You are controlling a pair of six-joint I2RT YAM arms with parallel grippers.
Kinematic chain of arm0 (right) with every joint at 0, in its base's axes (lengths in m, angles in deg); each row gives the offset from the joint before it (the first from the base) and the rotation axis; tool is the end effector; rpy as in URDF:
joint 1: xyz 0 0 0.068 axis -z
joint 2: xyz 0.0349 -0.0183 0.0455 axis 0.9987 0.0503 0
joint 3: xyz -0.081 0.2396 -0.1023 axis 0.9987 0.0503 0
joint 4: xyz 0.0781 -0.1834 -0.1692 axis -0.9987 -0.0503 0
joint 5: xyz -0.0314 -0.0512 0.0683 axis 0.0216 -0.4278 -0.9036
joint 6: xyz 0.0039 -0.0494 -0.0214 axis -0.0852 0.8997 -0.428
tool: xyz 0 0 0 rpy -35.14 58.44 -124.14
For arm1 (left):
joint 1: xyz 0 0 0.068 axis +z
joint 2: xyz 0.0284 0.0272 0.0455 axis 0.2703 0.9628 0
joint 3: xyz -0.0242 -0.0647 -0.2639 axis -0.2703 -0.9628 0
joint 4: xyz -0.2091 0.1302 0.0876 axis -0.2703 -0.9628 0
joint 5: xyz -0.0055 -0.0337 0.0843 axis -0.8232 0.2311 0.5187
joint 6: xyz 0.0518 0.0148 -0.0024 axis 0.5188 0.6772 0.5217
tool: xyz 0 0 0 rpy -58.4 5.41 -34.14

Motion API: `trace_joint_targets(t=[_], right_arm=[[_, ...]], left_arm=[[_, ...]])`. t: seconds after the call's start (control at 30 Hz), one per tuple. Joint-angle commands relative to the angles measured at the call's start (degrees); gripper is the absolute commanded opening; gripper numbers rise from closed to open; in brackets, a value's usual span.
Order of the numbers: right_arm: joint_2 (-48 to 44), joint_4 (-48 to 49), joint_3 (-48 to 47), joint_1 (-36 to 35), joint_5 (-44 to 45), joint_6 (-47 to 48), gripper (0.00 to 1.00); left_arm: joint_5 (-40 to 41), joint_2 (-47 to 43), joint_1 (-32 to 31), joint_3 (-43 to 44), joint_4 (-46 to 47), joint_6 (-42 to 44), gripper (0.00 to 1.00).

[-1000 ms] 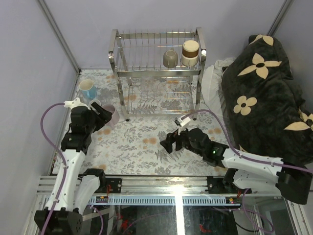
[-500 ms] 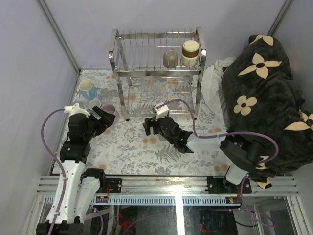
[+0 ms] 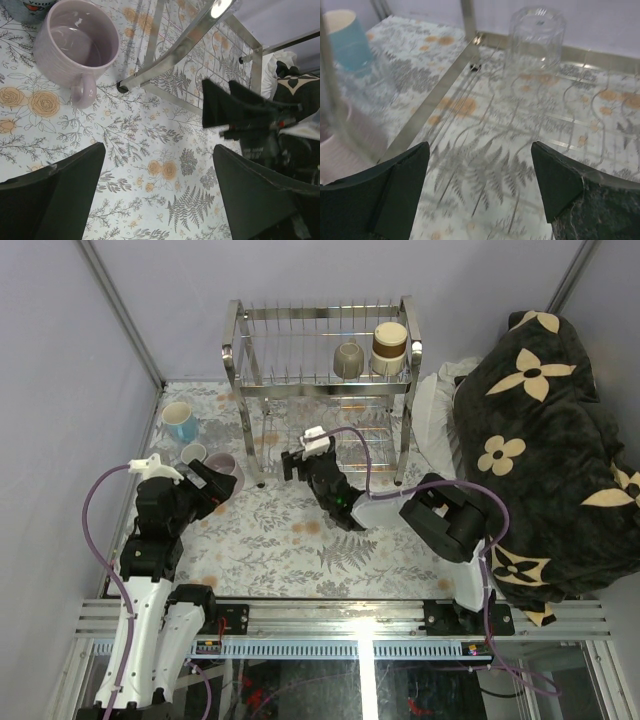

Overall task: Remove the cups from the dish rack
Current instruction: Unload the cup from the dish rack.

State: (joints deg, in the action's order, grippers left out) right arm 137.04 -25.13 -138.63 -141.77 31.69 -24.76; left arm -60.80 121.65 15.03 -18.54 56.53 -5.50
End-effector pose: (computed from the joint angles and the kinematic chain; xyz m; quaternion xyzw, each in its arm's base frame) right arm 0.2603 0.3366 0.1936 -0.1089 0.6887 0.2007 0.6882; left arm 0.1352 -0.0068 0.2950 -0.2219 0.8118 -0.2299 0.4887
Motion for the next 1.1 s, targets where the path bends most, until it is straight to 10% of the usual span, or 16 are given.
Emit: trace_joint_targets(t=[0.0, 1.07], right_arm=[[2.8, 1.6, -7.6, 4.2, 0.3, 1.3, 0.90], [21.7, -0.8, -31.4, 12.8, -8.1, 2.5, 0.97]], left_arm=[[-2.5, -0.9, 0.0, -0.3, 1.8, 0.9, 0.90], [-1.8, 0.3, 0.0, -1.0, 2.5, 1.4, 0.94]])
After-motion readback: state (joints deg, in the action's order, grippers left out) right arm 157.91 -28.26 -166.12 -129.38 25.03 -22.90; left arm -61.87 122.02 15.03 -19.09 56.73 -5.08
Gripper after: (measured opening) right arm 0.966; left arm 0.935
